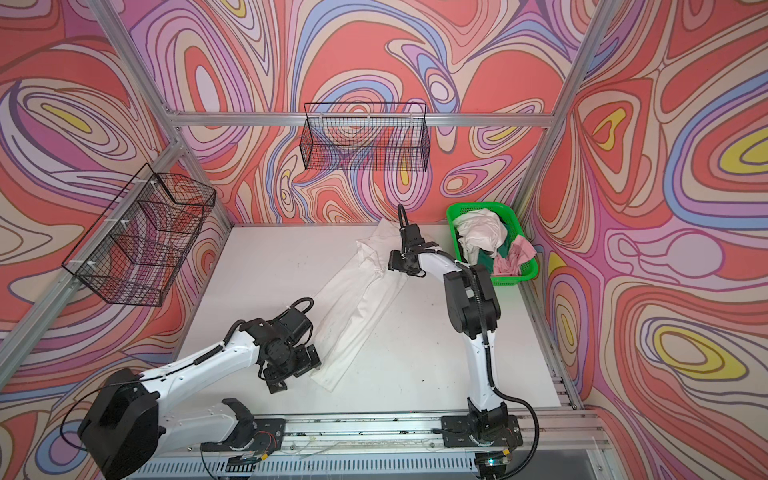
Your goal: Fold and stack the t-shirts
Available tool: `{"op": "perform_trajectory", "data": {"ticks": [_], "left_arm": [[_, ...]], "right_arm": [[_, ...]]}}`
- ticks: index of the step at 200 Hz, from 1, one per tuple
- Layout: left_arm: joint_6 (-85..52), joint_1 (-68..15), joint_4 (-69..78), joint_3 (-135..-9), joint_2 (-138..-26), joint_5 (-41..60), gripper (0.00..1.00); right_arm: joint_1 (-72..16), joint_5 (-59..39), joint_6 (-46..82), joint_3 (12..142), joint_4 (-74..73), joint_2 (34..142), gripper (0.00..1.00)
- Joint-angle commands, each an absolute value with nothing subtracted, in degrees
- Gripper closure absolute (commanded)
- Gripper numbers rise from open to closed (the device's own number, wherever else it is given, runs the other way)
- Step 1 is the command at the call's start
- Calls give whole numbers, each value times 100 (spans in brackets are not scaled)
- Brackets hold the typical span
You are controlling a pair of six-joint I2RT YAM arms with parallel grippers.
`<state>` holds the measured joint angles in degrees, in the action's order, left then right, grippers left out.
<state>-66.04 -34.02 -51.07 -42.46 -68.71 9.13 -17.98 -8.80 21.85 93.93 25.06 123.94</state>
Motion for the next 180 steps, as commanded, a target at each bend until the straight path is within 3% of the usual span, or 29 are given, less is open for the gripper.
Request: {"op": "perform_trajectory", "data": {"ticks": [1,74,131,180], "left_arm": [[-5956,-2858,-5981,-4887,-6618,98,0],[-4429,-967,-5976,-5309,-6450,156,0],[-3857,-325,-5770,-5283,-6574,295,0],[-3647,-246,-5774,-5412,-6557,63,0]], "right_arm": [[-2206,-864,2272,9081,2411,11605,35],[-3818,-1136,3642,7203,1352,10649,38],[-4991,-701,4412,6547,1058,10594,40],[-5815,-530,4649,6385,1156,10616,39]]}}
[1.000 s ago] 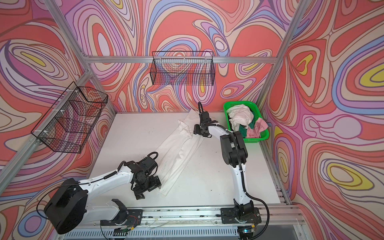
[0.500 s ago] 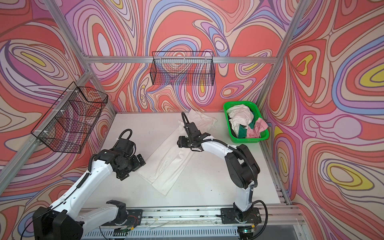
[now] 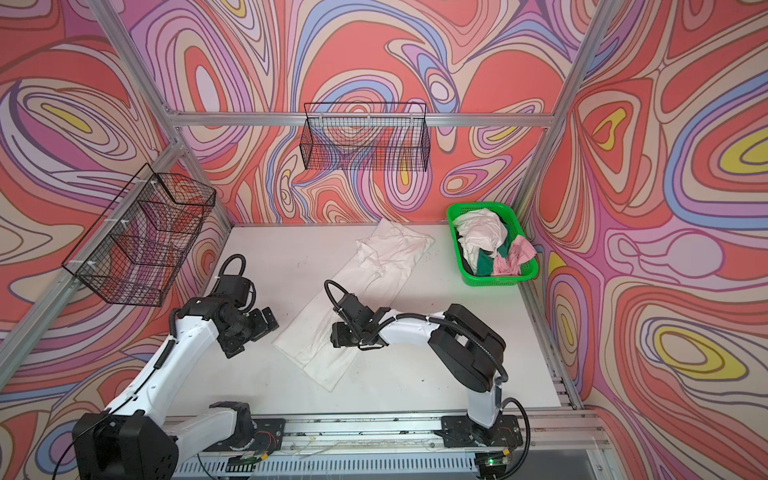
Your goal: Fold and stack the t-shirts
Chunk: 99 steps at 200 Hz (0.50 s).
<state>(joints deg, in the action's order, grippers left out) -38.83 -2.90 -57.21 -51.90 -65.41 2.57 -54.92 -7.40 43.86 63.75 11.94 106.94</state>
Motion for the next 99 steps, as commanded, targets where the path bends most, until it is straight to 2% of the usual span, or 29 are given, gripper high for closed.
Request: {"op": "perform_trajectory", "data": {"ticks": [1,53,99], "left_arm": [[-3647,-246,-5774,-5413,-6557,53,0],[-3672,-237,-5661,-5342,-6646,-4,0],[-3682,-233,-5639,-5309,-6640,-64,0]], "right_arm": [[-5826,-529,4654,6383,1158,10626,39],[-6038,-557,4842,5956,1010,11028,39],[-6038,-282,4945,5338,1228,10662,39]]}}
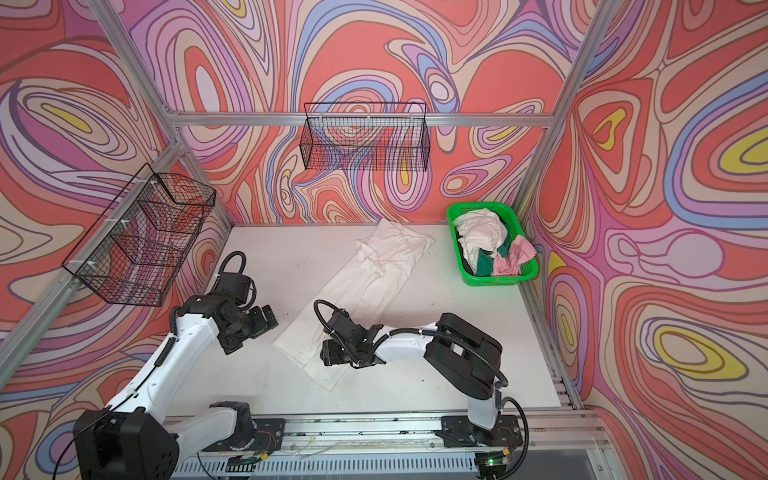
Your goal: Fold and stack the t-shirts
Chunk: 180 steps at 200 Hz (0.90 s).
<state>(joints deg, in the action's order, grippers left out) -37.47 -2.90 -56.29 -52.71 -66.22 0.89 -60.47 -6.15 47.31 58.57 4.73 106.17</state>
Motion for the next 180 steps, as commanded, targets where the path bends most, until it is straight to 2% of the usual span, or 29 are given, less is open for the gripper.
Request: {"op": "perform_trajectory", "data": {"ticks": [1,53,135,161,180], "left_arm": [[-3678,-235,-5641,-5309,-6638,-63,0],[-3717,-229,-5629,-5326,-6653,24,0],[-4069,-237,-5267,-4832,-6708,1083,1],[-4165,-244,-5125,-4614,-6667,1296,1],[-4184,-246,-5044,-4538,-6693,1358,1]], "right_arm": [[-6034,-273,4951,5328,1238,10657,39],[-5965,214,5029,4757,1872,10125,39],[-5181,490,5363,3314,3360,7645,37],[-4989,398,5350,3289,3625,7129,36],[-4964,579,5077,3949,3943,7138,34]]}}
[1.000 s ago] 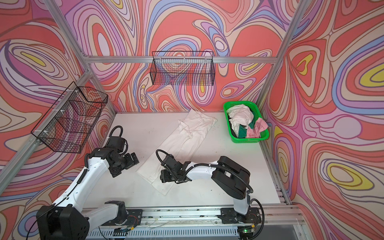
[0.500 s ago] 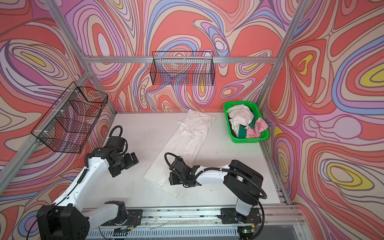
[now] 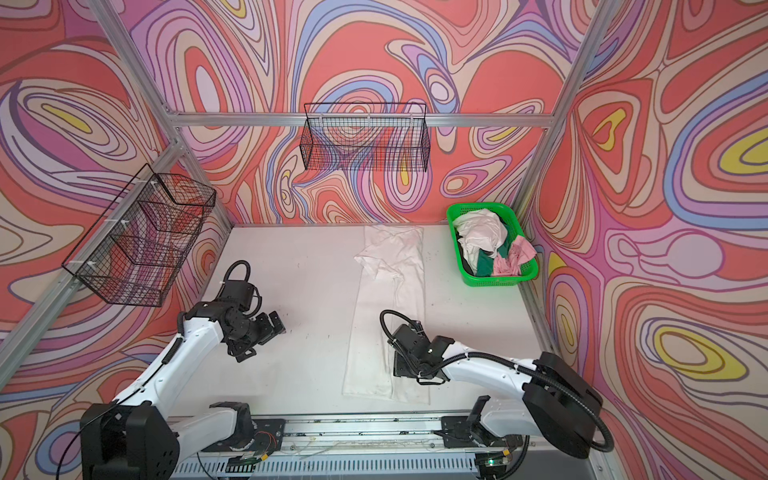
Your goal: Fold and stack the t-shirts
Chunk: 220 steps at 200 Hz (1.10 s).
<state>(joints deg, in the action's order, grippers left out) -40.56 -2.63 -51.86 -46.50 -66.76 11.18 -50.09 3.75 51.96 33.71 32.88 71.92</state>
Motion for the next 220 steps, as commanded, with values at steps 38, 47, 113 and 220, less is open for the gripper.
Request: {"op": "perform_trajectory", "data": {"ticks": [38,47,113,220], "left_arm": [[-4201,-255,-4863,-4720,-6976,1535,1],[-4176,-276,-4829,-4848,-7086,1572,1],[-4304,-707,-4706,-5546,-7832,1395,1],[-4355,-923,-4561,-5397,-8103,1303,3]], "right_arm": [[-4219,907,3850,5837,4309,7763,26],[-3860,694,3440,6238,4164,8051,26],[-2769,175,2304,9671,3289,11398,30],[-2362,160,1320,12164,3623,14023,57]]}}
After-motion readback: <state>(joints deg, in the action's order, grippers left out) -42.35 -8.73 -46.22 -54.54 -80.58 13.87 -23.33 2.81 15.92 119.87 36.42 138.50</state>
